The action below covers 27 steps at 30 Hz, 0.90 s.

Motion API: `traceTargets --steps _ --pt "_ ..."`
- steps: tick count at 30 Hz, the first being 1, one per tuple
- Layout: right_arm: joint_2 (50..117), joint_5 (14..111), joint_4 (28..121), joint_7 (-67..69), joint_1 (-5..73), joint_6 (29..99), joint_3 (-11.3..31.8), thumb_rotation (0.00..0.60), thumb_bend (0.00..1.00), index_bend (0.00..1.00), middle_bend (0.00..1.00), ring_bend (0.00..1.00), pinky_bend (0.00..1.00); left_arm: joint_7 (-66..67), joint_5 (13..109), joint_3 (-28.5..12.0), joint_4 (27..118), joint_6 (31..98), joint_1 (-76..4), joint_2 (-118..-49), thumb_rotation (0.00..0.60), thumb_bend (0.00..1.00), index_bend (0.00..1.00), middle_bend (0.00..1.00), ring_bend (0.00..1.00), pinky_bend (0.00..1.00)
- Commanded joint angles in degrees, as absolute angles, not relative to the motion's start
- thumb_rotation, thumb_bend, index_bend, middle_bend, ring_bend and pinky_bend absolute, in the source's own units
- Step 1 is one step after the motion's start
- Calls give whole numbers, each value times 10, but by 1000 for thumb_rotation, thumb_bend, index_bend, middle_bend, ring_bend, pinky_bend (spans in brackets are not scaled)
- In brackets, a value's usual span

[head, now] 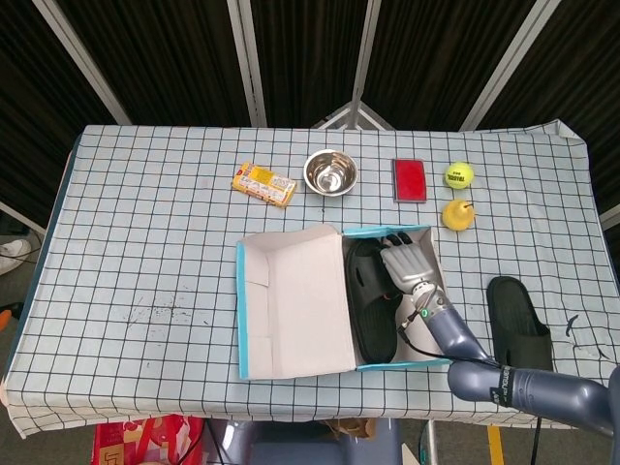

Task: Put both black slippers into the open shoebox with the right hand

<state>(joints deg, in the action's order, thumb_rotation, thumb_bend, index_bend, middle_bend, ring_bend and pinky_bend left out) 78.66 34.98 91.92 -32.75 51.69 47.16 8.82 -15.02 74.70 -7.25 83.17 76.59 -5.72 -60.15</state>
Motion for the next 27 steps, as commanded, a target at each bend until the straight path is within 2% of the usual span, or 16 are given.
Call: traceTargets --steps 1,8,17,27 --pt "770 315 939 -352 536 477 80 600 302 312 302 89 0 -152 748 -73 831 767 -57 -601 600 335 13 0 0 71" --pt "754 279 960 -374 553 490 74 600 237 205 248 62 0 -156 749 -72 830 767 -56 -601 600 334 13 0 0 71" --pt "745 224 979 -409 585 499 54 600 180 126 187 24 0 -158 751 -72 831 769 -55 -599 600 335 13 0 0 71" --pt "707 166 1016 -429 618 494 41 600 177 102 169 13 0 -160 748 -73 828 768 -55 -600 600 335 13 0 0 71"
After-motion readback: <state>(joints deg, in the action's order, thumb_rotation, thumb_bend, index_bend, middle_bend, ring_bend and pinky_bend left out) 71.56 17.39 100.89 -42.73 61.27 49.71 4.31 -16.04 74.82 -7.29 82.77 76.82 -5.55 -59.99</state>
